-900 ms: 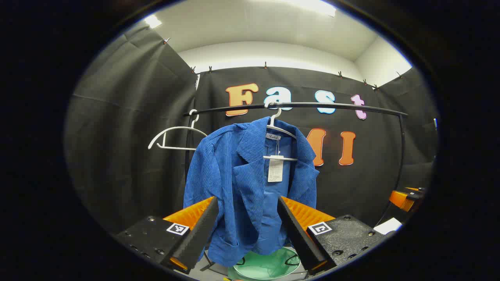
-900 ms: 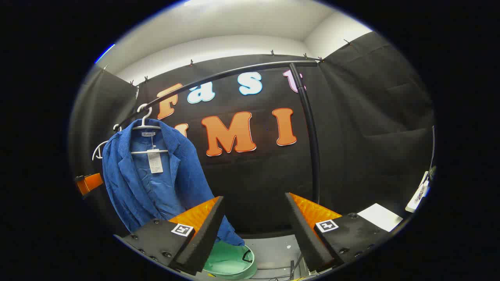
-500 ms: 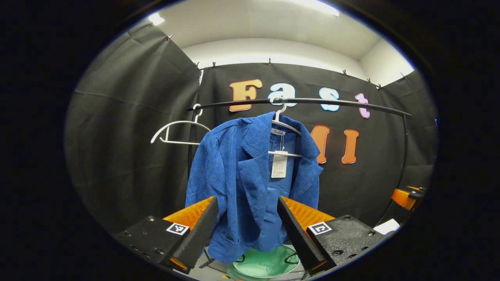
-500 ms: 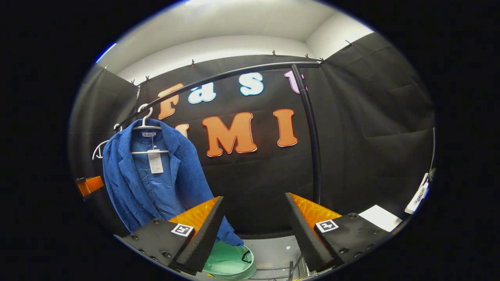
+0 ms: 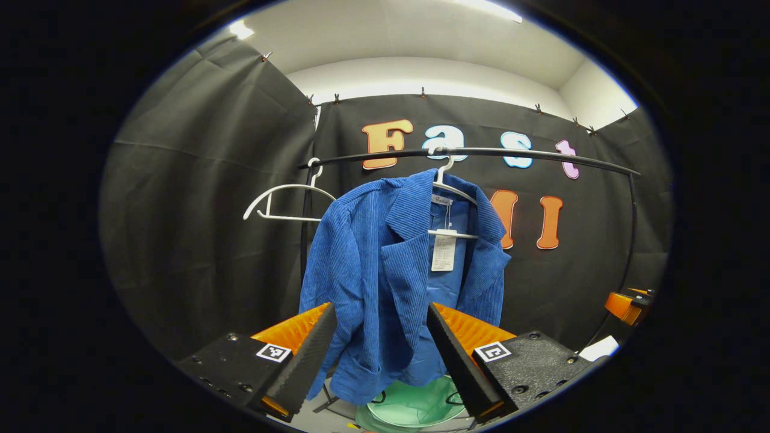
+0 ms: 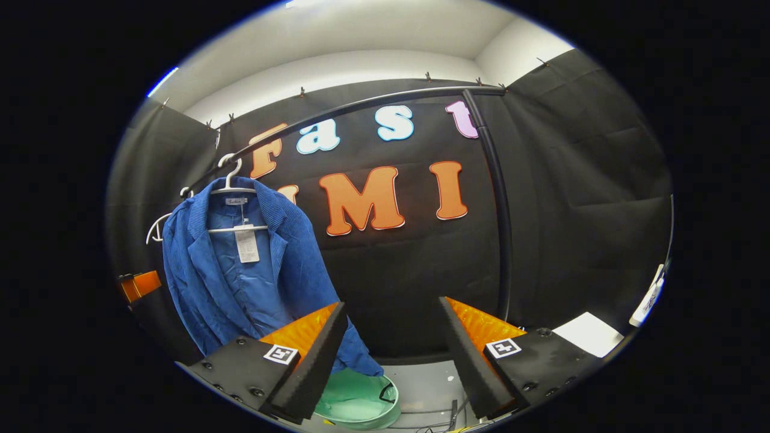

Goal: Grasp the clothes on the hanger with both hands and then place them into the laundry hamper below.

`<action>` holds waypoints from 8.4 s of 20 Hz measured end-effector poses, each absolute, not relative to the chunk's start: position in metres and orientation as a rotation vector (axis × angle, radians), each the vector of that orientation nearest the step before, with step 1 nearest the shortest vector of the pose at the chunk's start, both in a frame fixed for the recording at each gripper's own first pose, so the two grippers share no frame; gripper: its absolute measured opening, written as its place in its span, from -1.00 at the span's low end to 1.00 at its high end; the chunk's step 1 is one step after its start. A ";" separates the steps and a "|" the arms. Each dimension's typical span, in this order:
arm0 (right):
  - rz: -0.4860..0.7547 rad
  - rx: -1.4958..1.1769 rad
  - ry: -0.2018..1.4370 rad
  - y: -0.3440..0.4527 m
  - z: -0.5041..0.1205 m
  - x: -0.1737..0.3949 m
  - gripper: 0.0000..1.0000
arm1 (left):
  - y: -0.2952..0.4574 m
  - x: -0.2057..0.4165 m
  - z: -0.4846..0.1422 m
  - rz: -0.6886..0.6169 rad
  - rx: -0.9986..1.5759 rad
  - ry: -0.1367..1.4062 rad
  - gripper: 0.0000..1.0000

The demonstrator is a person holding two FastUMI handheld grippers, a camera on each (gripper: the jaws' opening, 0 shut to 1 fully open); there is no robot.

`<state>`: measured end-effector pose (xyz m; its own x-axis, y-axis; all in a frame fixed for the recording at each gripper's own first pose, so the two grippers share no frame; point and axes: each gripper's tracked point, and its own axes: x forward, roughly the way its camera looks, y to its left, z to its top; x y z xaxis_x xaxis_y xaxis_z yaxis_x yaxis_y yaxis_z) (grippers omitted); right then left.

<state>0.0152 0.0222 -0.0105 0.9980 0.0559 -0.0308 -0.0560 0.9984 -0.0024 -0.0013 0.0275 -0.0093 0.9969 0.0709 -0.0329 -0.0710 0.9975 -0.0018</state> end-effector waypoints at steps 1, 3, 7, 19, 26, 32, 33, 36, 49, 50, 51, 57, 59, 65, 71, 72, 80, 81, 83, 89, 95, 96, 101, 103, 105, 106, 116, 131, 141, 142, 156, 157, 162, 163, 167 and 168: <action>0.062 -0.004 0.030 0.025 -0.010 0.017 0.97 | 0.029 0.000 -0.010 0.075 -0.001 0.033 0.87; 0.081 -0.005 0.029 0.034 -0.009 0.020 0.97 | 0.029 0.002 -0.012 0.080 0.000 0.037 0.92; 0.128 -0.001 0.042 0.061 -0.014 0.031 0.97 | 0.026 0.011 -0.018 0.066 0.011 0.056 0.87; 0.220 0.008 0.063 0.151 -0.025 0.069 0.97 | 0.014 0.063 -0.029 -0.039 0.002 0.096 0.87; 0.267 0.029 0.078 0.202 -0.035 0.112 0.96 | -0.002 0.107 -0.038 -0.085 0.025 0.099 0.87; 0.284 0.013 0.065 0.223 -0.033 0.152 0.96 | -0.004 0.140 -0.043 -0.076 0.017 0.105 0.87; 0.287 0.016 0.065 0.226 -0.033 0.158 0.96 | -0.002 0.144 -0.045 -0.071 0.018 0.107 0.87; 0.304 0.017 0.066 0.235 -0.031 0.175 0.79 | 0.000 0.154 -0.046 -0.057 0.019 0.112 0.87; 0.402 0.072 0.082 0.263 -0.032 0.231 -0.44 | 0.003 0.172 -0.047 -0.048 -0.032 0.132 0.87; 0.414 0.089 0.088 0.264 -0.031 0.232 -0.51 | 0.003 0.172 -0.047 -0.045 -0.031 0.133 0.87; 0.436 0.106 0.096 0.265 -0.030 0.232 -0.57 | 0.003 0.172 -0.047 -0.044 -0.029 0.133 0.87; 0.478 0.205 0.094 0.254 -0.010 0.236 -0.74 | -0.003 0.174 -0.047 -0.037 0.010 0.132 0.60; 0.502 0.214 0.091 0.252 -0.004 0.236 -0.75 | -0.006 0.174 -0.042 -0.044 0.003 0.121 0.25; 0.582 0.236 0.079 0.249 0.014 0.228 -0.77 | -0.012 0.169 -0.031 -0.058 -0.029 0.118 -0.85; 0.616 0.273 0.095 0.242 0.019 0.234 -0.77 | -0.023 0.155 -0.020 -0.122 -0.009 0.129 -0.92; 0.623 0.284 0.093 0.239 0.023 0.235 -0.77 | -0.025 0.152 -0.020 -0.127 -0.004 0.130 -0.91; 0.647 0.408 0.109 0.215 0.043 0.235 -0.79 | -0.047 0.121 0.008 -0.284 -0.104 0.179 -0.94; 0.660 0.434 0.106 0.213 0.047 0.235 -0.79 | -0.044 0.118 0.017 -0.289 -0.101 0.167 -0.95; 0.680 0.489 0.107 0.208 0.054 0.236 -0.79 | -0.039 0.109 0.035 -0.311 -0.078 0.145 -0.95; 0.652 0.691 0.086 0.190 0.080 0.264 -0.85 | 0.005 0.094 0.074 -0.288 -0.125 0.110 -0.96; 0.682 0.789 0.078 0.184 0.102 0.282 -0.85 | 0.063 0.087 0.107 -0.216 -0.184 0.062 -0.96; 0.681 0.795 0.076 0.182 0.104 0.286 -0.85 | 0.070 0.087 0.110 -0.213 -0.193 0.062 -0.96; 0.682 0.778 0.066 0.183 0.115 0.296 -0.86 | 0.096 0.097 0.131 -0.205 -0.136 0.042 -0.95; 0.673 0.756 0.068 0.182 0.115 0.299 -0.86 | 0.102 0.102 0.141 -0.203 -0.070 0.030 -0.96; 0.668 0.741 0.069 0.181 0.116 0.301 -0.95 | 0.109 0.107 0.148 -0.200 -0.035 0.019 -0.96; 0.665 0.740 0.069 0.181 0.117 0.303 -0.95 | 0.110 0.111 0.150 -0.206 -0.029 0.019 -0.96; 0.638 0.748 0.070 0.191 0.118 0.328 -0.85 | 0.144 0.155 0.163 -0.151 0.017 -0.030 -0.96; 0.563 0.690 -0.008 0.192 0.121 0.319 -0.86 | 0.163 0.200 0.173 -0.212 0.094 -0.175 -0.97; 0.481 0.656 -0.014 0.195 0.127 0.316 -0.85 | 0.172 0.219 0.193 -0.197 0.054 -0.263 -0.97; 0.486 0.662 -0.004 0.196 0.127 0.318 -0.95 | 0.174 0.223 0.189 -0.190 0.051 -0.255 -0.98; 0.407 0.694 0.104 0.182 0.069 0.337 -0.85 | 0.176 0.222 0.074 -0.175 -0.080 0.022 -0.97; 0.395 0.696 0.110 0.177 0.064 0.336 -0.85 | 0.173 0.221 0.067 -0.180 -0.087 0.033 -1.00; 0.363 0.728 0.127 0.161 0.043 0.321 -0.85 | 0.166 0.216 0.028 -0.196 -0.094 0.113 -0.96; 0.357 0.732 0.128 0.159 0.040 0.318 -0.95 | 0.165 0.215 0.024 -0.200 -0.092 0.117 -0.96; 0.322 0.712 0.133 0.154 0.028 0.309 -0.85 | 0.162 0.204 0.005 -0.210 -0.099 0.151 -0.96; 0.313 0.708 0.136 0.153 0.025 0.307 -0.85 | 0.161 0.202 -0.001 -0.212 -0.099 0.158 -0.96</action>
<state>0.3068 0.1533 0.0246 0.9449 0.3270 -0.0171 -0.2357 0.7157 0.6575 0.2024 0.1610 -0.0010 0.9653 -0.2171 -0.1452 0.2015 0.9728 -0.1147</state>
